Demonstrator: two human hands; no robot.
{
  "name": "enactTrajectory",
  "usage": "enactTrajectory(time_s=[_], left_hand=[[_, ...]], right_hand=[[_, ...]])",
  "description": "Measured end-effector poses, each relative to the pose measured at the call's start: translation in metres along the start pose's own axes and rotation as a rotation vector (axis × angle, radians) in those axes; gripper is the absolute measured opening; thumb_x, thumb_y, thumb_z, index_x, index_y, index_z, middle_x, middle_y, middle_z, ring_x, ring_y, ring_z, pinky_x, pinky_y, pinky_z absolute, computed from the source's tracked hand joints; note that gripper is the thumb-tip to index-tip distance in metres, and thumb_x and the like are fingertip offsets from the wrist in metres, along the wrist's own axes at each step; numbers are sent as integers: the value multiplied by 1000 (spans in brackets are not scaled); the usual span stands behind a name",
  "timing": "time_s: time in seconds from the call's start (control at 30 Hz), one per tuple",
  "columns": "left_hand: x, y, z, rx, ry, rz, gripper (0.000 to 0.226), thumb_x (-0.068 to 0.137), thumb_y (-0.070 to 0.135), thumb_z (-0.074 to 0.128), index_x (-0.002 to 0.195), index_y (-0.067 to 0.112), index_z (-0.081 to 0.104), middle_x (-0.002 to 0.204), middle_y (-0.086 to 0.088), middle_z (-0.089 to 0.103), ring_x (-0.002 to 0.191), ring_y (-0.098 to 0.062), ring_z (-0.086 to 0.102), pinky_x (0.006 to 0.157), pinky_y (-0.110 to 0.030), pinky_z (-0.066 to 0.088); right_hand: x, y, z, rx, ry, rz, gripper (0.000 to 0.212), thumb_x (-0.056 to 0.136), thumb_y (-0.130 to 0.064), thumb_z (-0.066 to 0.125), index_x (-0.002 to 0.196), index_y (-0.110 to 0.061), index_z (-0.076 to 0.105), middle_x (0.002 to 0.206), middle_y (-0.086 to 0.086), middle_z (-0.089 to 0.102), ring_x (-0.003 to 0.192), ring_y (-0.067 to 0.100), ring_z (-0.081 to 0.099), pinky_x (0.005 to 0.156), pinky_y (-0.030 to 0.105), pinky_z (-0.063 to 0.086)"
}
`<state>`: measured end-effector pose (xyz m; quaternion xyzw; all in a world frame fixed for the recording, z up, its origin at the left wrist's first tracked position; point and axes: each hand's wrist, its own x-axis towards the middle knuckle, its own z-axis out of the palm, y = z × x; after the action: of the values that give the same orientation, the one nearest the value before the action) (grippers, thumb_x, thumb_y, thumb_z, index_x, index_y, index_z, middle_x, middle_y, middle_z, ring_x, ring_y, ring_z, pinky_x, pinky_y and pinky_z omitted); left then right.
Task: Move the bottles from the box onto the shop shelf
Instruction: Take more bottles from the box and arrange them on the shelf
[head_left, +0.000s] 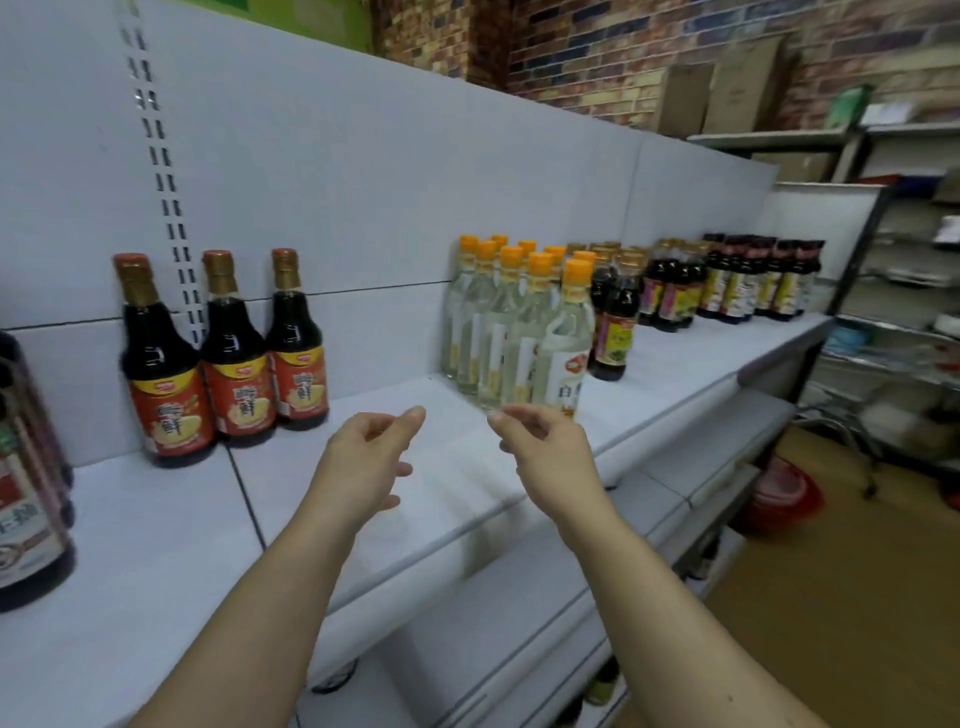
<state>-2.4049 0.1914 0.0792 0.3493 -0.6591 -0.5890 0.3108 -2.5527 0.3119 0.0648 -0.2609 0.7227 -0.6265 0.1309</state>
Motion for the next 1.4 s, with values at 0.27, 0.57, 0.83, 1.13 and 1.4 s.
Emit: enactTrajectory(time_s=[0.27,0.57,0.83,1.13,1.4], left_hand=[[-46,-1,73,-37,-131,-14,31,96,48,65,109,20,67,107,3,70,92,-18,73,86,-47,61],[-105,-27,174,-3,-276,-33,19,96,39,67,97,20,65,98,-1,69,78,-21,68,71,-38,51],[-165,-72,261,120,-468,-65,22,98,41,65,107,20,64,104,-1,68,81,-19,67,69,-37,54],[-207,-144,350,238,-660,-133,26,96,38,68,108,14,66,101,-6,69,67,-13,64,61,-28,48],[-218,-219,401,353,-823,-178,25,95,41,69,102,17,64,103,-14,70,66,-14,66,61,-30,47]], right_hand=[[-38,23,-83,19,99,5,38,91,-47,73,123,-28,64,114,-8,70,108,13,68,79,29,53],[-93,58,-191,-40,240,73,42,92,-47,72,126,-23,65,116,-7,68,108,17,67,95,40,56],[-141,121,-281,-80,404,195,38,91,-52,71,120,-28,66,115,-9,69,106,15,69,89,42,59],[-193,211,-343,-39,596,395,28,91,-43,74,112,-25,70,105,-8,71,99,15,71,81,35,57],[-231,288,-360,-10,694,598,28,93,-37,73,115,-20,68,103,-3,72,96,18,71,86,40,57]])
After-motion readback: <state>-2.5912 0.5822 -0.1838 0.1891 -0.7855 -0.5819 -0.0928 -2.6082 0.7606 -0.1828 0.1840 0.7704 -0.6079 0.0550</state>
